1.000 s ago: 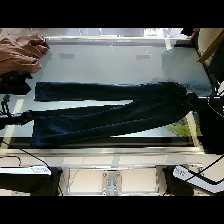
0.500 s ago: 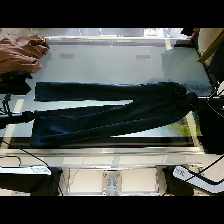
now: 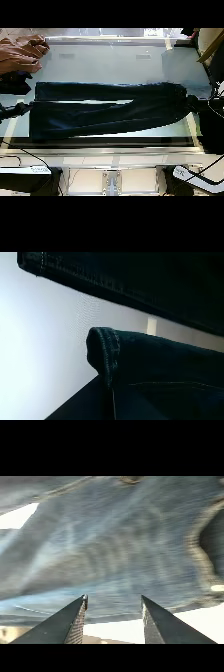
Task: Fold the clothes and pants, and hang the long-sleeved shirts on hangers.
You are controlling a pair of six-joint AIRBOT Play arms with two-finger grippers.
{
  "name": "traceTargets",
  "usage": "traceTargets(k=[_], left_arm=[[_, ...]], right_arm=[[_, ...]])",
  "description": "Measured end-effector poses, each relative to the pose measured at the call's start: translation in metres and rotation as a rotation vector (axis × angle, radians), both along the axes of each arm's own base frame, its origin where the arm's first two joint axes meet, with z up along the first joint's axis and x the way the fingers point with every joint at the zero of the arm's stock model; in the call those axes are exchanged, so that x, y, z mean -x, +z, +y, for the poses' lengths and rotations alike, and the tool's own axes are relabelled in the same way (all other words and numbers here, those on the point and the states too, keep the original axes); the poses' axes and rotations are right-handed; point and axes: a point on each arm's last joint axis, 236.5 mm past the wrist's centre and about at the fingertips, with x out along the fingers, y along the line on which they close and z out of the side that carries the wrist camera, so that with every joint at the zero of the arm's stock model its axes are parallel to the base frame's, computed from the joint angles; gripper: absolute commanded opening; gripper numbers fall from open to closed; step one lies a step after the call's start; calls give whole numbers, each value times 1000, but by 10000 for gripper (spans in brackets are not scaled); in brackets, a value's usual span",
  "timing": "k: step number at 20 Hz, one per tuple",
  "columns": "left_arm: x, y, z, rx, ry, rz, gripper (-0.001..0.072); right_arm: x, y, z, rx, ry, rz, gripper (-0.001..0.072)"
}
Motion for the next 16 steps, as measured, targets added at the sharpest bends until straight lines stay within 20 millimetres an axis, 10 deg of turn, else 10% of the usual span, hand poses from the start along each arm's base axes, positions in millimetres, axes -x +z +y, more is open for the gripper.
traceTargets(k=[9,16], left_arm=[[-22,7,26,34,202,7,19],[-40,6,2,23,172,9,19]], right_arm=[[34,-53,-72,227,-140,143,394],[-7,-76,-97,227,-167,24,393]])
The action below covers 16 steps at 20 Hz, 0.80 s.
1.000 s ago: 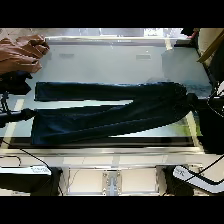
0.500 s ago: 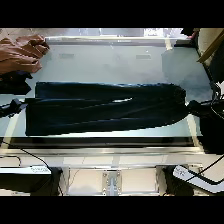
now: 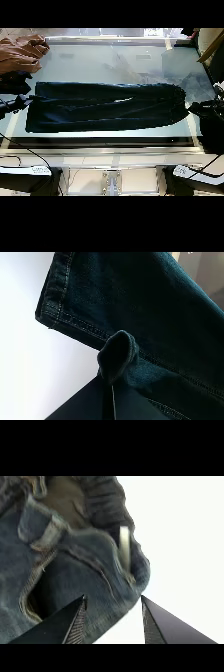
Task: Fold the clothes and pants, and hang the long-sleeved shirts on hangers.
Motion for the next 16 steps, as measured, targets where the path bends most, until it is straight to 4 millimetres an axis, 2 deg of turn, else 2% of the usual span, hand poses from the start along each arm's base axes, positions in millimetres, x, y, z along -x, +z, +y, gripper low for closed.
traceTargets(k=[4,10,11,13,16], left_arm=[[-4,0,-6,11,7,7,19],[-5,-1,-8,26,19,14,20],[-5,-1,-8,26,19,15,19],[-5,-1,-8,24,18,17,19],[-3,-3,-8,17,12,26,19]], right_arm=[[-11,-23,9,-88,77,21,392],[-11,-38,12,-107,130,45,380],[-10,-39,11,-102,135,49,294],[-5,-44,8,-87,143,74,47],[10,-51,8,-88,163,140,51]])
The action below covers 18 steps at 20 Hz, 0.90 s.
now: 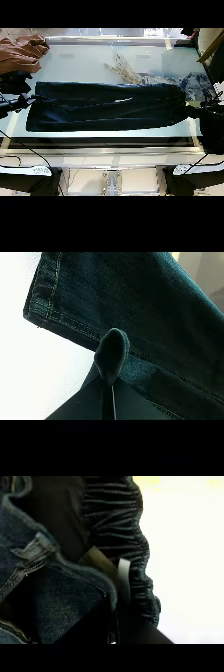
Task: Fold the clothes and pants, and hang the long-sleeved shirts on hangers.
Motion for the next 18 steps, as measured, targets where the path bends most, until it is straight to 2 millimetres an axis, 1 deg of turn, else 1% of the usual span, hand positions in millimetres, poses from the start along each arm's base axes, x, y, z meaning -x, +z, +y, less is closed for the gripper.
traceTargets(k=[2,4,6,9,10,12,14,18], left_arm=[[1,-1,0,-4,-2,3,18],[2,0,2,-14,-4,5,18],[7,1,8,-36,4,17,18],[17,0,24,-86,36,54,18],[19,-1,28,-100,46,64,18],[20,-1,34,-131,57,70,18],[19,0,42,-159,76,71,18],[15,5,53,-200,103,58,18]], right_arm=[[9,-2,2,-6,11,38,51],[18,2,5,-10,26,71,51],[27,15,7,-2,52,84,49],[44,40,6,48,94,106,50],[51,45,6,57,102,120,50],[64,48,5,76,109,159,49],[76,49,-2,98,85,202,49],[101,49,-24,104,-33,263,50]])
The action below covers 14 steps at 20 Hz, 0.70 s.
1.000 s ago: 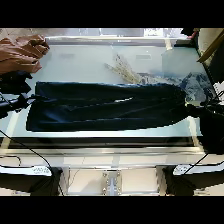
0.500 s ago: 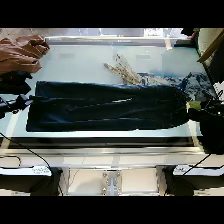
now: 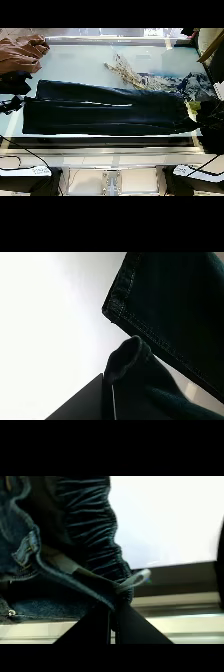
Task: Fold the clothes and pants, and hang the long-sleeved shirts on hangers.
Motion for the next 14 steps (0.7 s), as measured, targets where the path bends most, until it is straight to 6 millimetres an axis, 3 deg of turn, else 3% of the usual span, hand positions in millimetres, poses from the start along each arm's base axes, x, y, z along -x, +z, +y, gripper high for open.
traceTargets(k=[5,6,7,8,11,14], left_arm=[[-9,0,-2,-25,0,-8,26],[-11,0,-5,-29,-7,-8,142],[-14,0,-8,-32,-13,-10,460],[-16,0,-11,-34,-18,-12,706],[-14,-1,-28,3,-61,5,694],[2,5,-31,57,-73,29,691]], right_arm=[[17,-20,-10,24,-68,19,63],[20,-28,-10,29,-75,20,163],[23,-35,-10,37,-80,24,346],[26,-41,-9,40,-82,29,371],[30,-43,-4,30,-89,30,371],[23,-20,-9,69,-88,-20,370]])
